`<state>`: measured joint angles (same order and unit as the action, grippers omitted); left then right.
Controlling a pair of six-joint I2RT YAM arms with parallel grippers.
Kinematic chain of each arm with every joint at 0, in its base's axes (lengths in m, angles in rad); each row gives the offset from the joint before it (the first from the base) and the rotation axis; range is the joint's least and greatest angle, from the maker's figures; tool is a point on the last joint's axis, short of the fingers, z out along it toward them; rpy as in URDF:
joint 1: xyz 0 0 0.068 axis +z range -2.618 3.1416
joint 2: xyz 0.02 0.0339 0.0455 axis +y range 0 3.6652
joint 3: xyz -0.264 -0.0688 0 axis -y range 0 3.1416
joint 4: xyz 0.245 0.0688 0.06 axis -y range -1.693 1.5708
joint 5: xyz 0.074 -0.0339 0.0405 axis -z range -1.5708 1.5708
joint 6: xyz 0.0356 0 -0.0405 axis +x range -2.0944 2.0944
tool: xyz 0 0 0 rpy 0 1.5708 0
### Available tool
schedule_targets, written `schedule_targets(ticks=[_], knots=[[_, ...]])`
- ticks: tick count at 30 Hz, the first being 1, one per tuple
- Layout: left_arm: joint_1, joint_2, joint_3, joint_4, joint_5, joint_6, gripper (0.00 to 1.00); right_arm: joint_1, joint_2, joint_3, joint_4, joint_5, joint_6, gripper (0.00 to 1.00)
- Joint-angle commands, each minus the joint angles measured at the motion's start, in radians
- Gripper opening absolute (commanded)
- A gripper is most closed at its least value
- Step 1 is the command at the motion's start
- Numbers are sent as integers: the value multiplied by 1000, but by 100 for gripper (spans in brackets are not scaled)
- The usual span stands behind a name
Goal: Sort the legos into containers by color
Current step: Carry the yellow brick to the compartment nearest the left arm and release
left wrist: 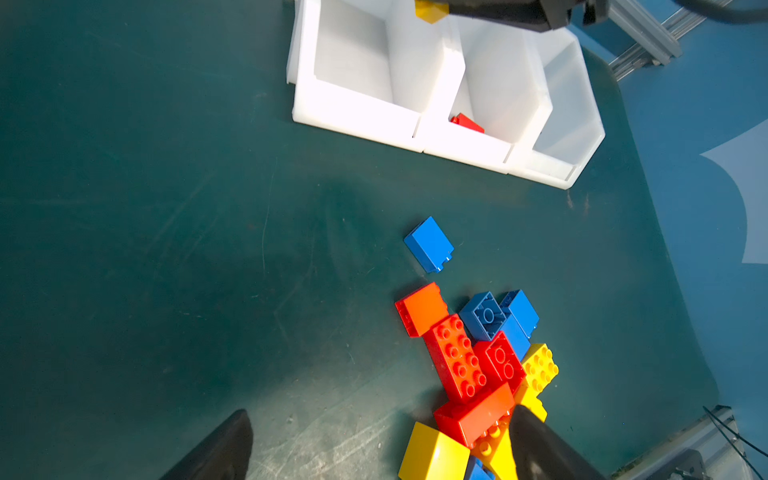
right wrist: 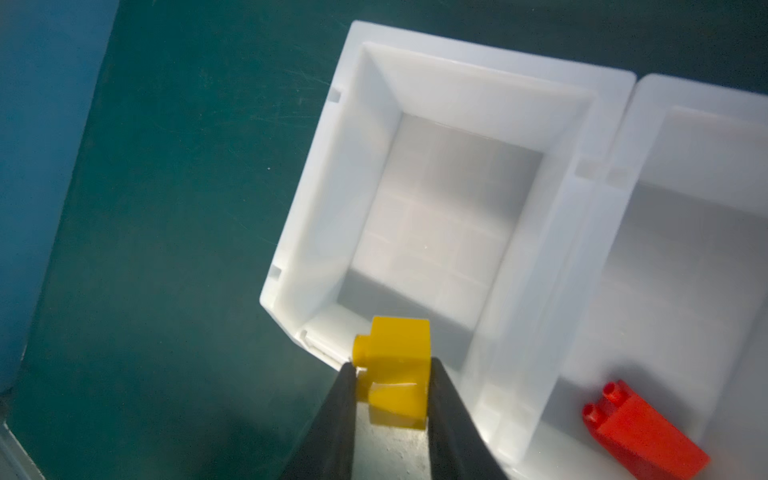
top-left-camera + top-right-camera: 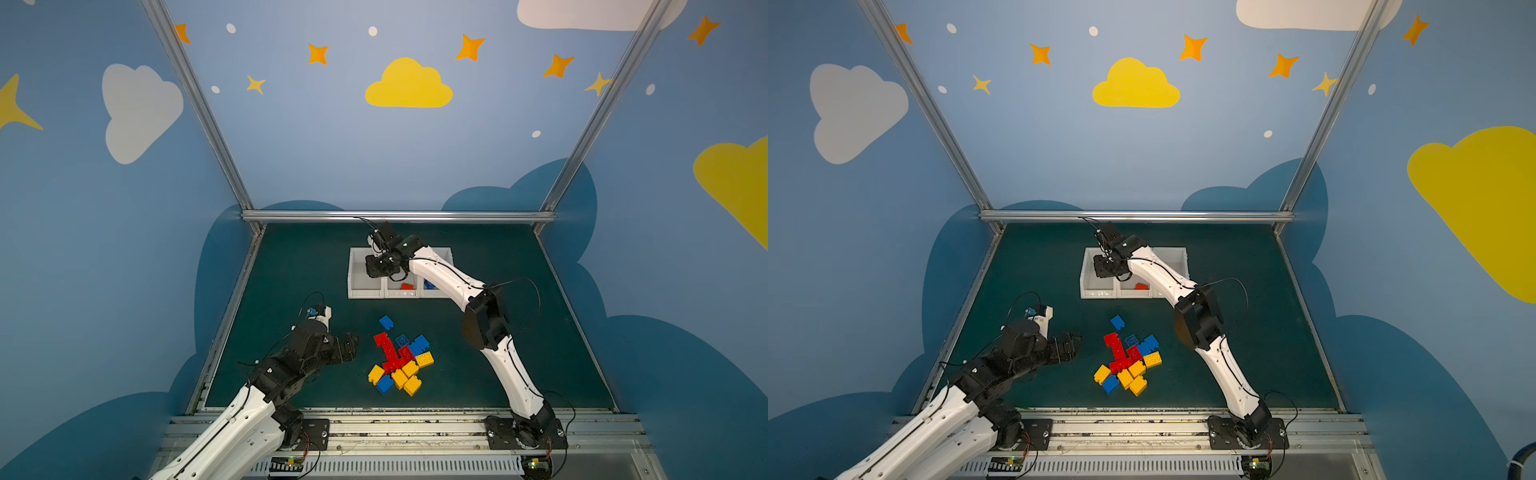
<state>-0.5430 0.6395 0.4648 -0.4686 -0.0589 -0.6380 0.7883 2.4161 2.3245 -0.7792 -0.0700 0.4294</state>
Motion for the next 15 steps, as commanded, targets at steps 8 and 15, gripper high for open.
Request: schedule_targets(ticks=[8,15], knots=[[2,-26,-18,-16,10,-9,97,5,-6,27,34,-2,3,54],[3,29,3,17,38,22,96,4,-173,-118,85,13,8,55]])
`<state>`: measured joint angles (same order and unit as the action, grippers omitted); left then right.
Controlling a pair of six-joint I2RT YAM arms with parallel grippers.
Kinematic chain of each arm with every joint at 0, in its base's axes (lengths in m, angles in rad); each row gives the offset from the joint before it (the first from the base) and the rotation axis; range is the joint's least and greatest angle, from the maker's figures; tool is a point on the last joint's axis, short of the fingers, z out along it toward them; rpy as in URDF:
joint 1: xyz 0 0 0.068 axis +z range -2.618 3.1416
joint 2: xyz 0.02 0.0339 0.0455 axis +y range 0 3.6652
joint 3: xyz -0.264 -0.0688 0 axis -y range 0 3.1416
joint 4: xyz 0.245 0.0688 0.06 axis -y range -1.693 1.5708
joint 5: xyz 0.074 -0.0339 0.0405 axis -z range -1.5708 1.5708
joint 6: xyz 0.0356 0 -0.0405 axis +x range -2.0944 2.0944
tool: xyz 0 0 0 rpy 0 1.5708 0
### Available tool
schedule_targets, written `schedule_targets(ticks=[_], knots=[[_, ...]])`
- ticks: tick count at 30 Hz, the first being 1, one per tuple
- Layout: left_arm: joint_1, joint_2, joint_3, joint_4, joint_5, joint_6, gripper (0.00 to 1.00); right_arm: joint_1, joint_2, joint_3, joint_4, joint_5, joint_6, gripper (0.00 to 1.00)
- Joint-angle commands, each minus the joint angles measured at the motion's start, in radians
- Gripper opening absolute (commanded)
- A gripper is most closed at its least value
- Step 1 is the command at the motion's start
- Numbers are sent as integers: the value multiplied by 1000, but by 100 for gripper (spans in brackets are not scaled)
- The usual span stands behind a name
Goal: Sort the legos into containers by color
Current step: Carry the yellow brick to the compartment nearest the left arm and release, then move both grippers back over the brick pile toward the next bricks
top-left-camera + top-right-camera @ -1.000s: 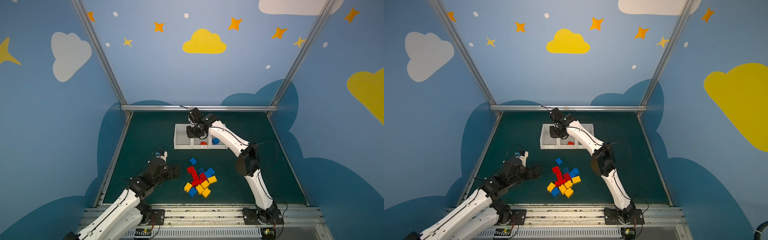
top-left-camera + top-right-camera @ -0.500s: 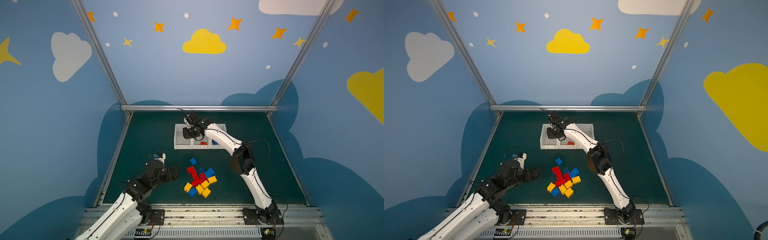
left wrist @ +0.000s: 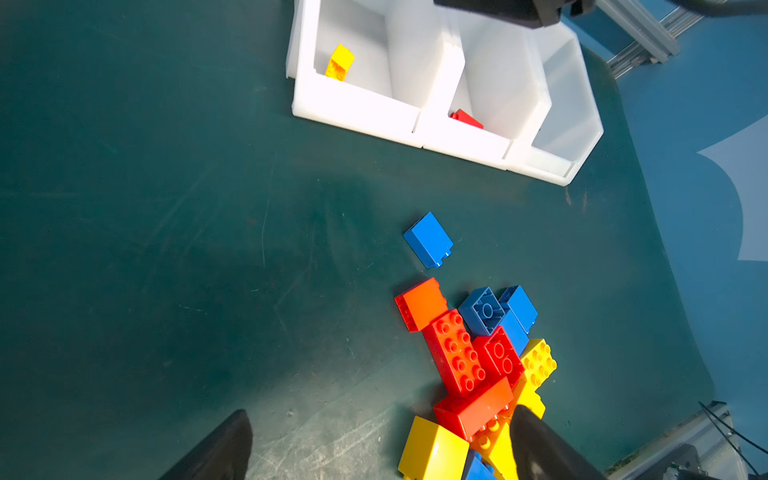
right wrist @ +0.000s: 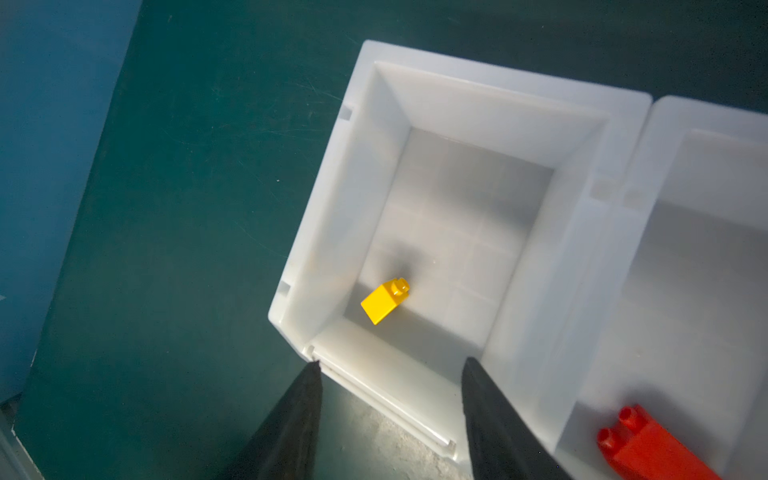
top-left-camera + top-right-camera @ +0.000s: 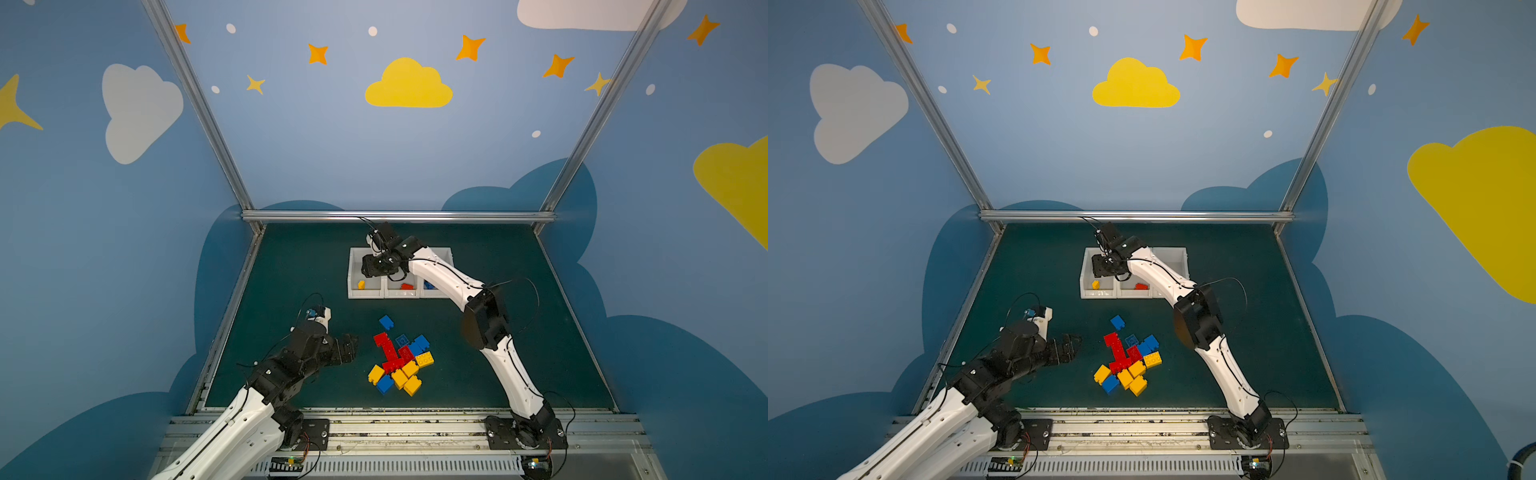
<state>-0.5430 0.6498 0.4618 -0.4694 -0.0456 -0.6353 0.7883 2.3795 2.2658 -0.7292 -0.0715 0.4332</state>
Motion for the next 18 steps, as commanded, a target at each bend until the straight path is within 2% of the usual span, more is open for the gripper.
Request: schedule_targets(ticks=[1,8,13,18], knots=[[2,29,6,26,36,22,95,5,-180,-112,56,23,8,55],[-3,66,5,58,71,42,84,3,-476,-527,153,71,58,56],[-10,107,6,79,86,56,83,3,-640,-738,8,132,168,56],[-21,206,10,141,110,64,83,6,-786,-996,30,170,275,56]])
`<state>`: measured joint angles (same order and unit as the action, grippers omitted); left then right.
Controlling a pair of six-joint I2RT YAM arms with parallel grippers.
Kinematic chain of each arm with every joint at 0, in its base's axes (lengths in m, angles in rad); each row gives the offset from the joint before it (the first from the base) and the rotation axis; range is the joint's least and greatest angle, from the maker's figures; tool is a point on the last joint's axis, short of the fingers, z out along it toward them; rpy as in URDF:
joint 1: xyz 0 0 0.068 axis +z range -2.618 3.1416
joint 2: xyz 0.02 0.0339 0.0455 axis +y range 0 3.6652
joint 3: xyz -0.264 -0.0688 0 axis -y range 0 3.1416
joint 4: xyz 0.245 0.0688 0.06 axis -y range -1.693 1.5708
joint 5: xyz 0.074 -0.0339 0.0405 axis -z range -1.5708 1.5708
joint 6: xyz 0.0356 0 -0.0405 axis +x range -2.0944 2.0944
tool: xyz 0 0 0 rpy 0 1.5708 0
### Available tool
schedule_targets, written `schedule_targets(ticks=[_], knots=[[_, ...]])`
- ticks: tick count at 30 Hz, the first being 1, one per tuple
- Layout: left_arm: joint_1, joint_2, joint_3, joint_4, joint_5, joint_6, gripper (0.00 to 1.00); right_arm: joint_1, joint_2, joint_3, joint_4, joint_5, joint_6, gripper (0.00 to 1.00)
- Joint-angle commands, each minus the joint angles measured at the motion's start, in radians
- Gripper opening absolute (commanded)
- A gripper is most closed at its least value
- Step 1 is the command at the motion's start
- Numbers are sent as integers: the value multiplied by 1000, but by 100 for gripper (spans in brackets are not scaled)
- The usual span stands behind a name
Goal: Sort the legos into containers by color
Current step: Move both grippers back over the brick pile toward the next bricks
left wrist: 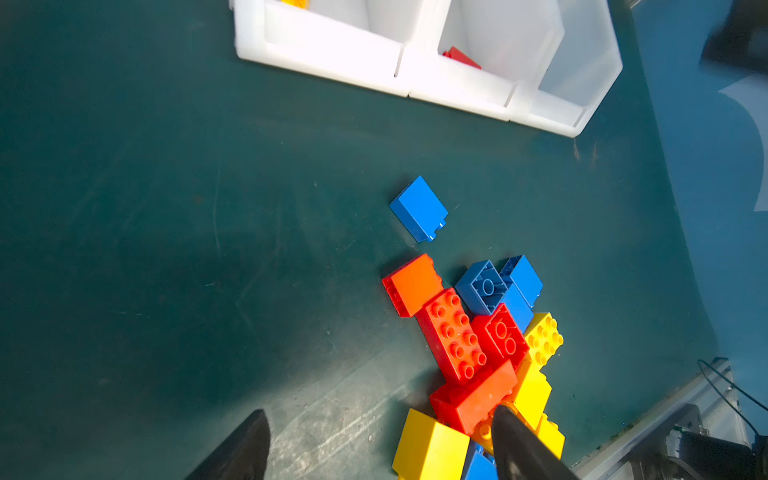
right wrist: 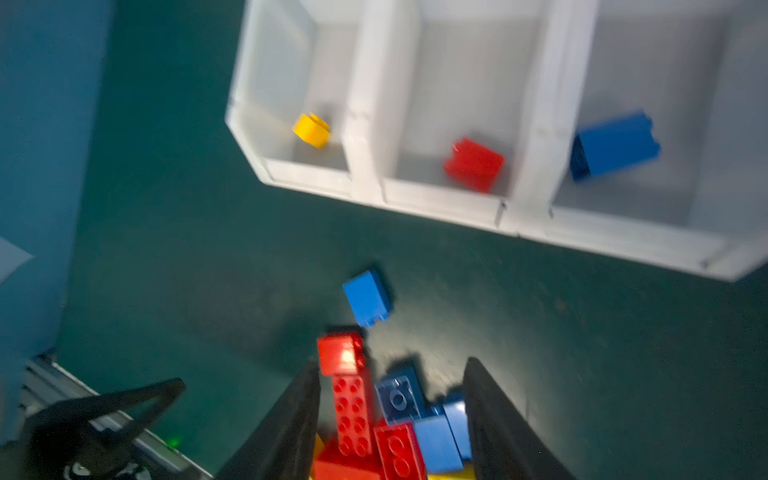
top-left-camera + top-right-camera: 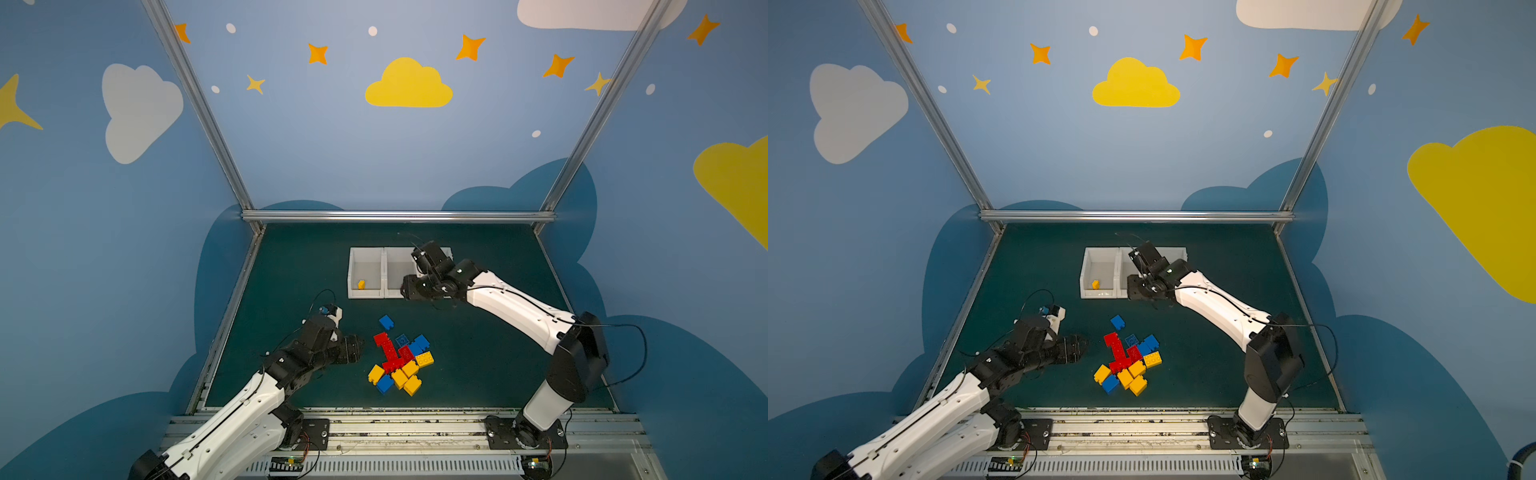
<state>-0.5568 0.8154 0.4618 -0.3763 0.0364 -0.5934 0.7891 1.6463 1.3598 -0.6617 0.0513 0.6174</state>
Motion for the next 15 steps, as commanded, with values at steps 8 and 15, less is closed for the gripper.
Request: schedule_targets(ticks=[8,15], knots=[[-83,228,118,15,49,76,82,13,-222,-328,0,80,221,56],[-138,324,110,123,69,0,80,14,-250,-344,-57,54,200,56]])
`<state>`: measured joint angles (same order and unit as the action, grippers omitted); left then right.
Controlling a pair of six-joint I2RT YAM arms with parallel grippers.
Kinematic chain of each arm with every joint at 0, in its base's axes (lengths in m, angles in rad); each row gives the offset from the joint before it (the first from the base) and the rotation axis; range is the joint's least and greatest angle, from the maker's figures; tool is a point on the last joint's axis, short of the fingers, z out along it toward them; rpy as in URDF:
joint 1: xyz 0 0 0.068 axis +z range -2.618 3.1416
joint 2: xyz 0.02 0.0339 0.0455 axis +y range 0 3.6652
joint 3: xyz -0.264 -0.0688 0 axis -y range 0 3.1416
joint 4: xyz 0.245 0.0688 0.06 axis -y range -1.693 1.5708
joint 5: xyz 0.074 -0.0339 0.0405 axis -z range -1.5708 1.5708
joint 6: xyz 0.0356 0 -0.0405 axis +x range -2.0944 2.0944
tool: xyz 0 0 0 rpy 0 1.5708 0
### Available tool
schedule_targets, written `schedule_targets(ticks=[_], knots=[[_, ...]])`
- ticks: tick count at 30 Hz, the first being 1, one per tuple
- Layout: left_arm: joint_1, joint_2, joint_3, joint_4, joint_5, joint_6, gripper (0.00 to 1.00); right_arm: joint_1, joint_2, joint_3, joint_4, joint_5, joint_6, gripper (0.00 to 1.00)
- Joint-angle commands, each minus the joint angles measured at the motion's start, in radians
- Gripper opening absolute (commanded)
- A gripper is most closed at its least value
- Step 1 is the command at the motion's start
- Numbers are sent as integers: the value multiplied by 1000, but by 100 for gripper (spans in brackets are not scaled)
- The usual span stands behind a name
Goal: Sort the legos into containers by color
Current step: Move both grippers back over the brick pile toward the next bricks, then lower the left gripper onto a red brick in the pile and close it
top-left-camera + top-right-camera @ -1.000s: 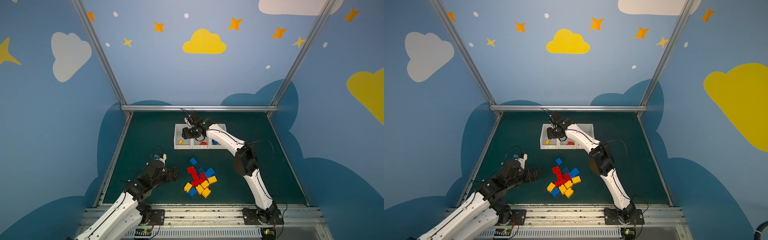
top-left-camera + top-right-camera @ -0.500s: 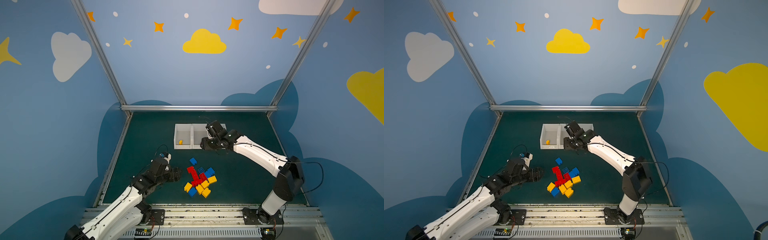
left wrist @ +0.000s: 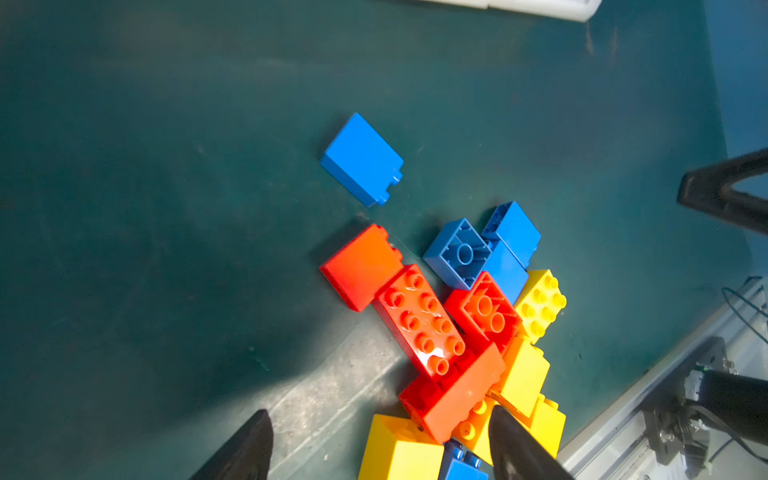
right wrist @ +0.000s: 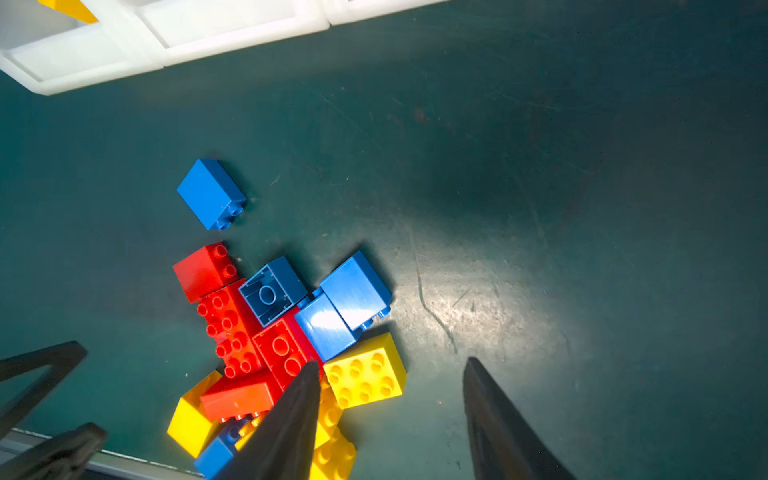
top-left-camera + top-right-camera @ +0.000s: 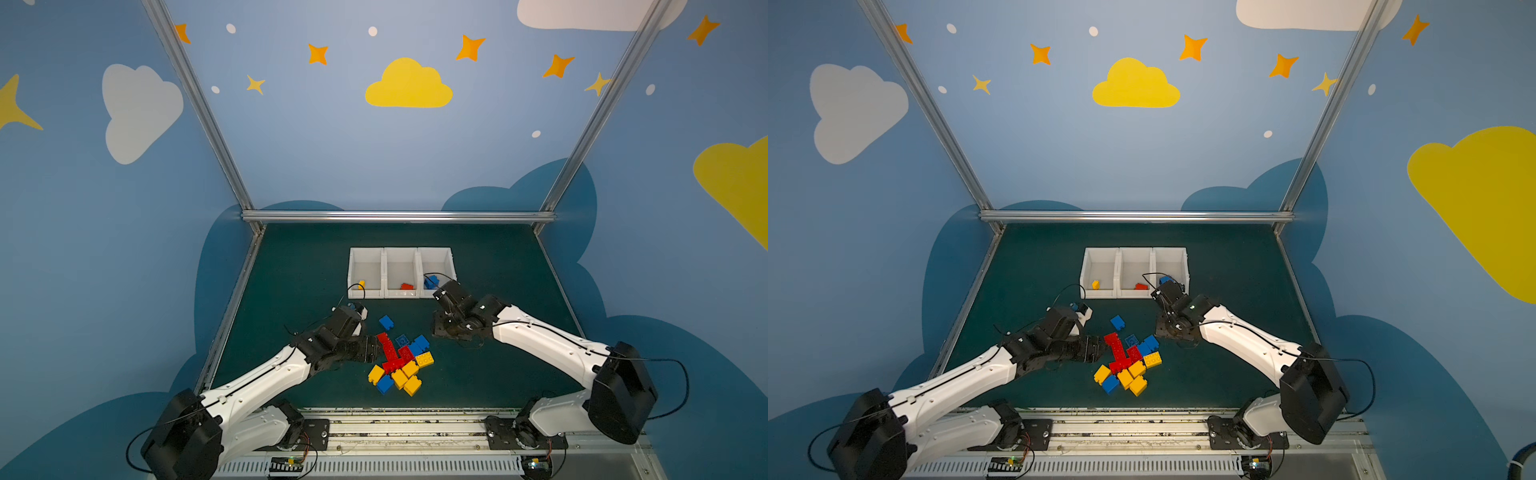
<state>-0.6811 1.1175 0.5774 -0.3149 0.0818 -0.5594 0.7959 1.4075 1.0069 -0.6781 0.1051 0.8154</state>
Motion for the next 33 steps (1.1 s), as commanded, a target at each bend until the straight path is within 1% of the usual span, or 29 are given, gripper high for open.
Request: schedule_targets(ticks=[1,5,8,13,19,23,27,33], knots=[[-24,36,-11,91,23,-49,80,5,-7,20,-59,-2,-7,56],[-62,97,-9,143,10,-88,79,6,2,61,-116,-5,-35,56],[-79,137,19,122,15,-86,79,5,-14,66,-135,8,-35,56],[-84,185,78,39,1,-70,78,6,-66,19,-105,31,12,57],[-84,261,137,3,1,-81,77,12,-126,-67,-58,26,81,56],[-83,327,171,-3,8,-87,71,14,-156,-95,-73,39,87,57],[-84,379,206,-26,-8,-105,65,14,-178,-101,-101,53,71,57],[-85,445,236,-14,-1,-114,63,15,-195,-128,-92,50,73,57]])
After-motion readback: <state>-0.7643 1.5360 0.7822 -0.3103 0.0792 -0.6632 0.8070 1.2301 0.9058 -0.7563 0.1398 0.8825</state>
